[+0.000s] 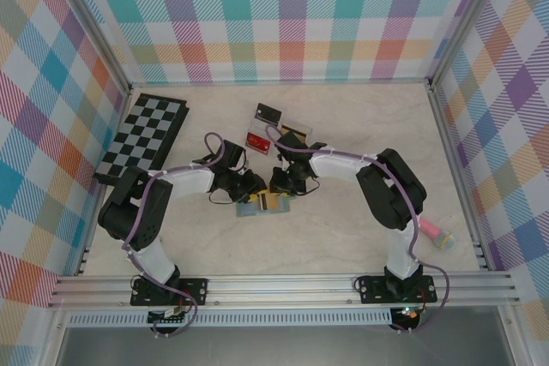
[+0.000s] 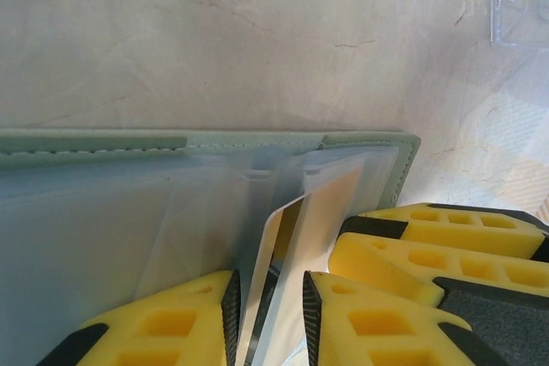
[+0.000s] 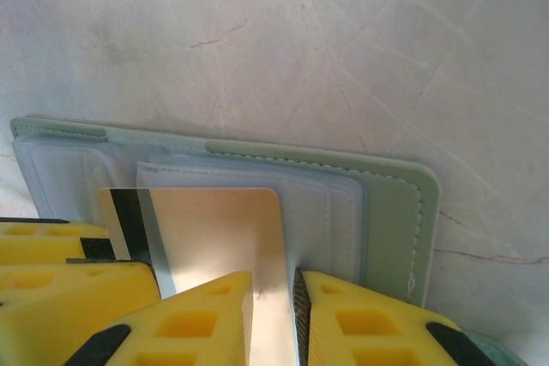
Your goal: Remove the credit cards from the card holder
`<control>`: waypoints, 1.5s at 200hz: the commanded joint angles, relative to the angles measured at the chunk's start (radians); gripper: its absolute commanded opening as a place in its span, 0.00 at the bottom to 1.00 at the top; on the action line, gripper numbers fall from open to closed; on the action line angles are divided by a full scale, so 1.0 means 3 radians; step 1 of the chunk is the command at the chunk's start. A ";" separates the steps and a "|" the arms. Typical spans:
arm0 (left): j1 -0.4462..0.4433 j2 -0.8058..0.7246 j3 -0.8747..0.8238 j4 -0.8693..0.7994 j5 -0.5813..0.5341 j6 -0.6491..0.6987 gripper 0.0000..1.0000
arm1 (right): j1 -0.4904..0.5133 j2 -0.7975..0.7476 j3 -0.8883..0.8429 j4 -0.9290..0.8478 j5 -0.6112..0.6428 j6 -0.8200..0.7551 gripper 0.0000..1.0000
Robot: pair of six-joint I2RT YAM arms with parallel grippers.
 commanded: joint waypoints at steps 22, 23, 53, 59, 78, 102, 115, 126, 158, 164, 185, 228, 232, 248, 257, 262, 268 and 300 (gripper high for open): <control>0.0032 -0.0150 0.0074 -0.0211 -0.0002 0.0168 0.22 | -0.0001 0.0116 0.0039 -0.0133 0.0025 0.0003 0.21; 0.0031 -0.0152 0.0075 -0.0214 -0.0002 0.0171 0.22 | -0.0001 0.0116 0.0039 -0.0132 0.0028 0.0002 0.21; 0.0054 -0.0216 0.0080 -0.0244 0.0013 0.0212 0.17 | -0.0006 0.0111 0.0039 -0.0159 0.0062 0.0016 0.21; 0.0055 -0.0227 0.0088 -0.0252 0.0016 0.0215 0.16 | -0.0006 0.0111 0.0034 -0.0156 0.0067 0.0021 0.21; 0.0064 -0.0260 0.0098 -0.0268 0.0024 0.0243 0.13 | -0.0011 0.0111 0.0030 -0.0161 0.0067 0.0027 0.21; 0.0070 -0.0266 0.0110 -0.0287 0.0024 0.0267 0.09 | -0.0012 0.0111 0.0033 -0.0166 0.0072 0.0032 0.21; 0.0076 -0.0266 0.0110 -0.0310 0.0005 0.0285 0.07 | -0.0011 0.0105 0.0028 -0.0167 0.0079 0.0033 0.21; 0.0084 -0.0266 0.0111 -0.0352 -0.0019 0.0312 0.05 | -0.0011 0.0096 0.0025 -0.0164 0.0082 0.0037 0.21; 0.0133 -0.0318 0.0124 -0.0620 -0.0131 0.0441 0.01 | -0.0026 0.0052 -0.0001 -0.0157 0.0094 0.0048 0.22; 0.0148 -0.0342 0.0131 -0.0669 -0.0147 0.0474 0.00 | -0.0031 0.0033 -0.0019 -0.0140 0.0092 0.0048 0.22; 0.0192 -0.0473 0.0226 -0.0943 -0.0241 0.0645 0.00 | -0.0036 -0.0049 -0.0053 -0.0063 0.0067 0.0028 0.23; 0.0208 -0.0728 0.0580 -0.1472 -0.0551 0.0927 0.00 | -0.0037 -0.0329 0.0003 0.0098 -0.0124 -0.0096 0.27; 0.0216 -0.0749 0.0600 -0.1494 -0.0570 0.0938 0.00 | -0.0037 -0.0369 0.0010 0.0123 -0.0152 -0.0117 0.27; 0.0243 -0.0822 0.0691 -0.1533 -0.0591 0.0964 0.00 | -0.0036 -0.0540 0.0048 0.0151 -0.0163 -0.0188 0.28; 0.0270 -0.0859 0.0731 -0.1507 -0.0549 0.0964 0.00 | -0.0044 -0.0645 0.0056 0.0186 -0.0166 -0.0202 0.32; 0.0292 -0.0877 0.0735 -0.1447 -0.0464 0.0953 0.00 | -0.0046 -0.0704 0.0055 0.0211 -0.0171 -0.0208 0.35; 0.0337 -0.0900 0.0726 -0.1342 -0.0342 0.0906 0.00 | -0.0056 -0.0768 0.0045 0.0240 -0.0182 -0.0212 0.38; 0.0507 -0.0918 0.0683 -0.0739 0.0260 0.0526 0.00 | -0.0220 -0.1034 -0.0139 0.0619 -0.0552 -0.0046 0.55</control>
